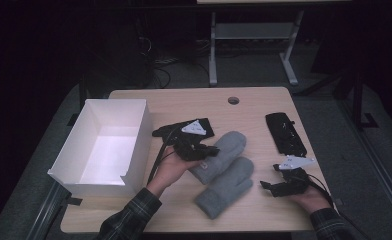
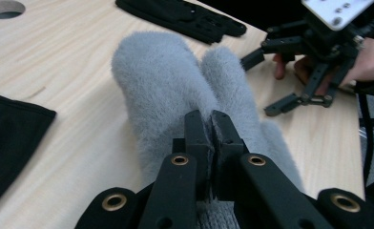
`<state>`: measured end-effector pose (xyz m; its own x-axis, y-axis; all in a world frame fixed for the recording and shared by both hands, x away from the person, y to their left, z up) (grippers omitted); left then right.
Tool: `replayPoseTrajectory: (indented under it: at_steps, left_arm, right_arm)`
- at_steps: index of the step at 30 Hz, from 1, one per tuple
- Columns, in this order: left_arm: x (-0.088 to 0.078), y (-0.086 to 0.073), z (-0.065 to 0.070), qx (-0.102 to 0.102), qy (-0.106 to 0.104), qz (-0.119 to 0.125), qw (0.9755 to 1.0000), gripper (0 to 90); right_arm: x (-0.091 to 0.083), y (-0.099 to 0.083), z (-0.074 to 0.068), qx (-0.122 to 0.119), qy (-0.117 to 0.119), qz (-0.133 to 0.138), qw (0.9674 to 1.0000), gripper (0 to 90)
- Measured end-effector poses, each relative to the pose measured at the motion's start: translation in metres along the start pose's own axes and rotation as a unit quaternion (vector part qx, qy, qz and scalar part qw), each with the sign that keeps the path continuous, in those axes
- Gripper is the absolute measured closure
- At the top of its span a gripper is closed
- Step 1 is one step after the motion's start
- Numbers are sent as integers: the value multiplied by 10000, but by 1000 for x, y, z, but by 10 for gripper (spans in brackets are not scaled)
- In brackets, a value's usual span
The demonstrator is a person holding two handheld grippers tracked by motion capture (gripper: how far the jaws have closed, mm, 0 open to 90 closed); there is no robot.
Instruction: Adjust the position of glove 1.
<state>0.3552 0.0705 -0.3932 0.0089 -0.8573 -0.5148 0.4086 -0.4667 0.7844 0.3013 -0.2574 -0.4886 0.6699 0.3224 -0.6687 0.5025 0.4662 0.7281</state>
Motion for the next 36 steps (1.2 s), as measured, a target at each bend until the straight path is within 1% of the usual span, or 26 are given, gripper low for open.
replayPoseTrajectory:
  at_steps: [1, 3, 5, 6, 10, 11, 12, 14, 16, 20, 23, 24, 26, 27, 28, 31, 32, 33, 35, 36]
  left_arm:
    - [0, 0, 0, 0, 0, 0, 10000, 875]
    - [0, -3, 8, 14, 4, -21, 10000, 875]
    - [0, -6, 16, -49, -62, 37, 10000, 875]
    - [0, -6, 16, -49, -62, 37, 10000, 875]
    - [3, -10, 27, -49, -94, 72, 9999, 875]
    - [4, -11, 30, -86, -113, 96, 9999, 875]
    - [5, -12, 32, -69, -128, 99, 9998, 875]
    - [8, -13, 37, -131, -146, 143, 9997, 876]
    - [11, -14, 42, -122, -144, 163, 9997, 876]
    - [15, -16, 45, -171, -159, 141, 9996, 875]
    - [22, -20, 47, -141, -197, 43, 9997, 875]
    - [22, -20, 47, -141, -197, 43, 9997, 875]
    - [29, -24, 46, -141, -209, -73, 9997, 874]
    - [34, -28, 46, -181, -213, -136, 9995, 874]
    - [34, -28, 46, -181, -213, -136, 9995, 873]
    - [41, -34, 45, -161, -198, -292, 9992, 871]
    - [43, -35, 45, -188, -186, -317, 9991, 871]
    - [45, -36, 45, -171, -151, -376, 9990, 870]
    - [49, -38, 46, -128, -102, -443, 9989, 867]
    - [51, -39, 46, -63, -51, -548, 9985, 859]
  right_arm:
    - [0, 0, 0, 1, -1, -1, 10000, 164]
    - [0, 0, 0, -5, 4, 5, 10000, 164]
    - [0, 0, 0, 11, -1, -2, 10000, 164]
    - [0, 0, 0, 11, -1, -2, 10000, 164]
    - [0, 0, 0, 14, 0, -5, 10000, 164]
    - [0, 0, 0, 15, -1, -5, 10000, 164]
    - [0, 0, 0, 13, 0, -4, 10000, 164]
    - [0, 0, 0, 15, 0, -5, 10000, 164]
    - [0, 0, 0, 9, -2, -2, 10000, 164]
    - [0, 0, 0, 11, -2, -3, 10000, 164]
    - [0, 0, 0, 11, 0, -4, 10000, 164]
    - [0, 0, 0, 11, -1, -4, 10000, 164]
    - [0, 0, 0, 8, -1, -2, 10000, 164]
    - [0, 0, 0, 8, -2, -2, 10000, 164]
    - [0, 0, 0, 8, -2, -2, 10000, 164]
    - [0, 0, 0, 10, -3, -6, 10000, 164]
    - [0, 0, 0, 10, -3, -6, 10000, 164]
    - [0, 0, 0, 9, -3, -5, 10000, 164]
    - [0, 0, 0, 11, -3, -6, 10000, 164]
    - [0, 0, 0, 11, -4, -7, 10000, 164]
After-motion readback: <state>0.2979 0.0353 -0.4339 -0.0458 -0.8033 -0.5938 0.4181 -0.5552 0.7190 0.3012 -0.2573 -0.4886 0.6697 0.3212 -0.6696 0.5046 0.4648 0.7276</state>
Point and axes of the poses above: each handheld gripper's, and its own axes: x roughly forward along the jaws, y roughly out of its top, z roughly to its right, the point moved 1 cm from there along x, roughly forward along the jaws, and after that the axes turned 15 degrees about -y, right-handed, at the moved point
